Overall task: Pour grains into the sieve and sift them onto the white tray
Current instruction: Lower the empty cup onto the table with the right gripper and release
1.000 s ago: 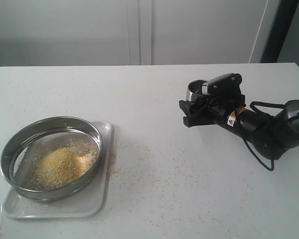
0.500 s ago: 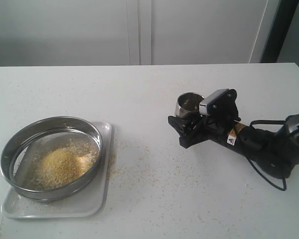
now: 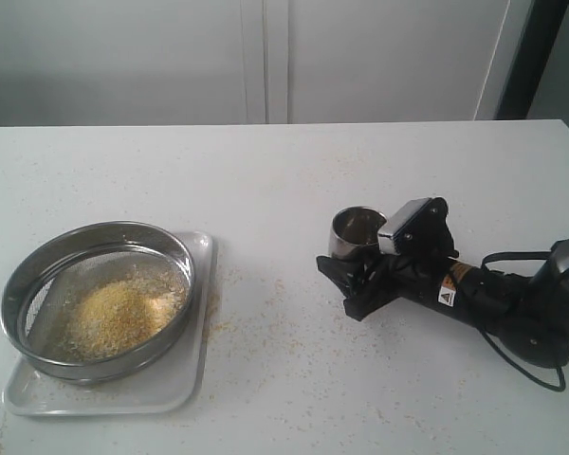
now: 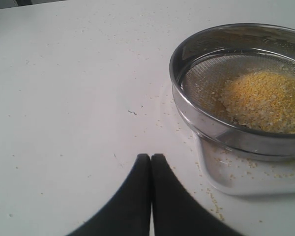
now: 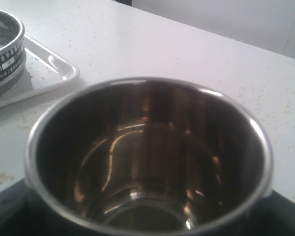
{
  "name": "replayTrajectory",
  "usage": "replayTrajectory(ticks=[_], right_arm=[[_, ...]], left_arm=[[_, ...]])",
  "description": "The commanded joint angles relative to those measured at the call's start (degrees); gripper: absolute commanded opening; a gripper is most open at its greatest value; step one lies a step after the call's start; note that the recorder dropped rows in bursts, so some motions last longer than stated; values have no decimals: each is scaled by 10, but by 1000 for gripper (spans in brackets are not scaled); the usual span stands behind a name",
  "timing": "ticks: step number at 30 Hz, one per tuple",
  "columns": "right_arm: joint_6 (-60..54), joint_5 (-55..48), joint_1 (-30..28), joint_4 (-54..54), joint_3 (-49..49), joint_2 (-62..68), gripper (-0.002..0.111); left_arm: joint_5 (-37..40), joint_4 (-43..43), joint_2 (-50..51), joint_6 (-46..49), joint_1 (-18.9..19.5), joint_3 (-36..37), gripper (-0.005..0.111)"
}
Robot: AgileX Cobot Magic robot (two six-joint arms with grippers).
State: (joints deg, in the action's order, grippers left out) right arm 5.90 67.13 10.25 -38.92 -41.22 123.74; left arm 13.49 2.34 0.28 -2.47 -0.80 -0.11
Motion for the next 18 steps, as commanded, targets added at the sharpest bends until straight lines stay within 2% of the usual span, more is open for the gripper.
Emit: replayTrajectory(ticks=[1, 5, 8, 16, 18], right_arm=[[-24, -31, -7, 3, 3, -3, 0], [-43, -31, -7, 2, 3, -3, 2], [-43, -35, -7, 2, 3, -2, 20], [-43, -43, -7, 2, 3, -2, 46], [-42, -43, -7, 2, 5, -2, 59]], left_arm=[[-1, -4, -3, -2, 1, 1, 0], [-1, -4, -3, -2, 1, 1, 0], [-1, -4, -3, -2, 1, 1, 0], [-1, -4, -3, -2, 1, 1, 0], [-1, -4, -3, -2, 1, 1, 0]])
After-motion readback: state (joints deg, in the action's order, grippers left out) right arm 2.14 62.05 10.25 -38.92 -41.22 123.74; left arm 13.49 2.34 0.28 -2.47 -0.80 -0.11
